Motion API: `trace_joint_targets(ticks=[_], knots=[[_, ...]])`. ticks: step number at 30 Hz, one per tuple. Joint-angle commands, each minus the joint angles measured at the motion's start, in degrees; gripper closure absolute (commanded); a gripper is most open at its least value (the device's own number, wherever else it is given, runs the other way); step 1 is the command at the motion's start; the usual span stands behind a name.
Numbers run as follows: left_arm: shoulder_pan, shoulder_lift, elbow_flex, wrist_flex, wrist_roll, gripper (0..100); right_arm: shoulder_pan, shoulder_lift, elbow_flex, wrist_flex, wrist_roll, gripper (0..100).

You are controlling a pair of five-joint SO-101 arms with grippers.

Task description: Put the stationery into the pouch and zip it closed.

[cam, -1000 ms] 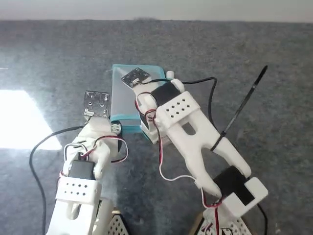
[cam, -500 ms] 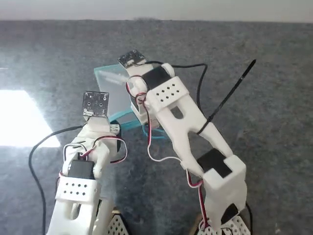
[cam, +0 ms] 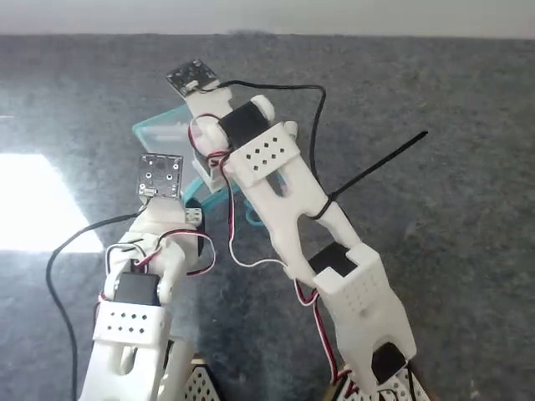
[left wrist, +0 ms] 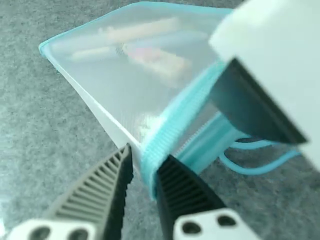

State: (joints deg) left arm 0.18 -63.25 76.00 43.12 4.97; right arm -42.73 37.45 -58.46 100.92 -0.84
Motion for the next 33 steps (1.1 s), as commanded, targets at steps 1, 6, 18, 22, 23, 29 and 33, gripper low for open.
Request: trace_joint_targets(ticks=[1, 6, 18, 22, 23, 29, 33], knots=[[1.0, -0.5, -2.2, 0.6, -0.6, 99, -0.8, -0.7, -6.7, 1.9, 2.9, 73.4], [0.6, -0.5, -2.5, 0.8, -0.6, 99, 4.2, -2.1, -10.4, 2.1, 5.2, 73.4], [-7.8, 0.0, -5.8, 0.4, -0.2, 99, 12.4, -19.8, -9.8, 2.3, 10.5, 73.5], [-8.1, 0.0, -5.9, 0.5, -0.2, 99, 14.7, -24.3, 2.3, 1.0, 10.0, 73.5], [-8.1, 0.0, -5.9, 0.5, -0.2, 99, 16.0, -23.3, 7.2, -1.1, 9.9, 73.5], [-8.1, -0.2, -5.9, 0.5, -0.2, 99, 19.8, -13.1, 23.5, -15.3, 7.1, 73.4], [-11.3, -0.4, -6.2, 0.5, 0.7, 99, 19.5, -4.3, 23.3, -20.9, 6.9, 73.4]])
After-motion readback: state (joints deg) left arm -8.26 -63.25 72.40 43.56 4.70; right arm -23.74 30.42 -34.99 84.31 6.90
